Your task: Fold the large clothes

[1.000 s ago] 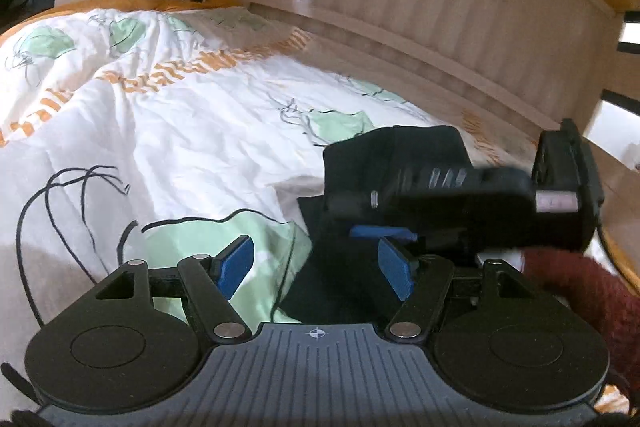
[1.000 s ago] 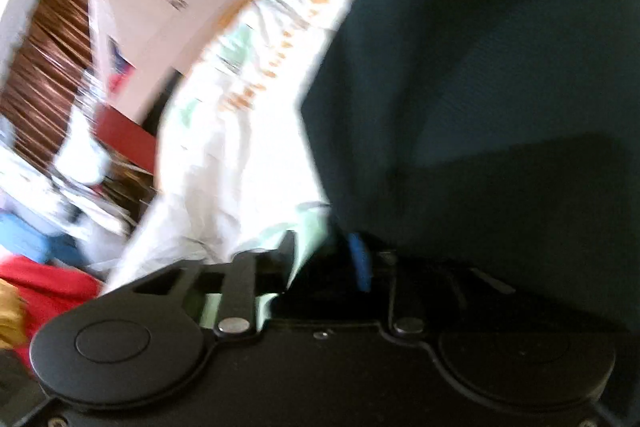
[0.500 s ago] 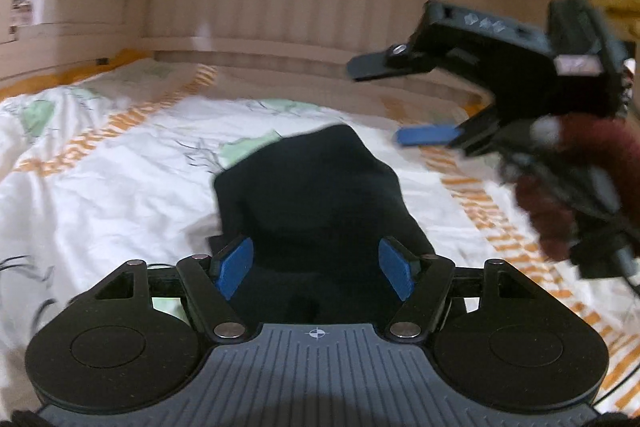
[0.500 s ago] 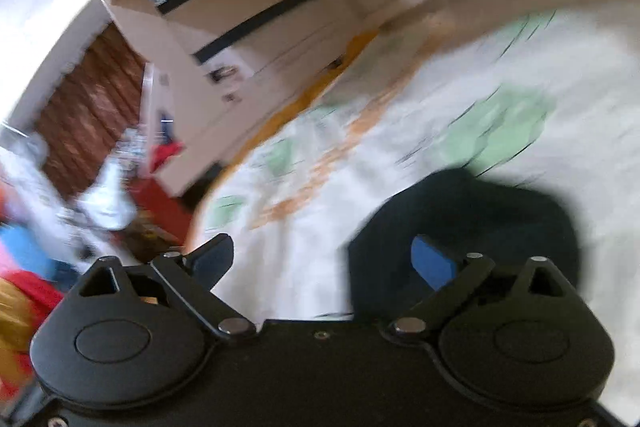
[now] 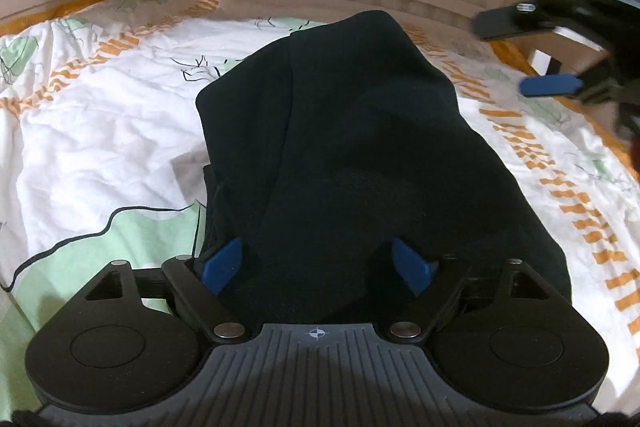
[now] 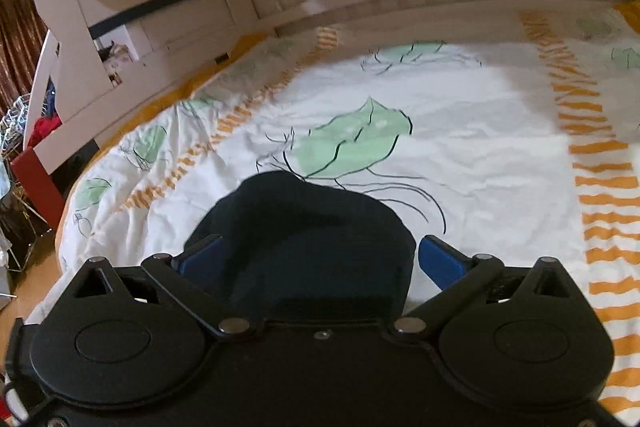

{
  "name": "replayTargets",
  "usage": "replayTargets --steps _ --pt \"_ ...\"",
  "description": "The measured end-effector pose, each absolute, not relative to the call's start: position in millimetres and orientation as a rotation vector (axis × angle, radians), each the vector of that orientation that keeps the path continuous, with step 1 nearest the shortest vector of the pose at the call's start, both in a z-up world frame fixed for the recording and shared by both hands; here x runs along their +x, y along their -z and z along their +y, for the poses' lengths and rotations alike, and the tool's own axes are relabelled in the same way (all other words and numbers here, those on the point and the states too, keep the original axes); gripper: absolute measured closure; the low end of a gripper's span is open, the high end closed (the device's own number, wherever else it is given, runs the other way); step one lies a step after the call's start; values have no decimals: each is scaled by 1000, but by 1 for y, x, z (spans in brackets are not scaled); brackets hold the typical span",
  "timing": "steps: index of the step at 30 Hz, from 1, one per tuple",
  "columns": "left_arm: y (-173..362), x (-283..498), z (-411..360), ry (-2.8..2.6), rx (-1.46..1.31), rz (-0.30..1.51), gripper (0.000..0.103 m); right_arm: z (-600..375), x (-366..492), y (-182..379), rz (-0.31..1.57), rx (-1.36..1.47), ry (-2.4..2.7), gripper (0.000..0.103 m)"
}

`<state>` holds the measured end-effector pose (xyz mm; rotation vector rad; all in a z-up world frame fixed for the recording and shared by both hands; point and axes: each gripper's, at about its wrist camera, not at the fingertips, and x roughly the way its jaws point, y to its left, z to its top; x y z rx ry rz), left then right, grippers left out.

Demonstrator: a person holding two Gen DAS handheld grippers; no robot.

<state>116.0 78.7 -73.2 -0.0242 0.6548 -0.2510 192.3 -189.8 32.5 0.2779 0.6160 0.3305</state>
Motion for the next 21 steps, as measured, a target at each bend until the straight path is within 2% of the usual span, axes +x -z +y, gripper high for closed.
replayTargets --steps 8,16,21 --pt "72 121 75 257 -17 647 18 -174 268 -2 719 233 -272 1" --pt "75 121 77 248 -30 639 18 -164 343 64 1033 240 -231 2" --pt "73 118 77 246 -26 638 17 -167 337 68 1033 237 -242 2"
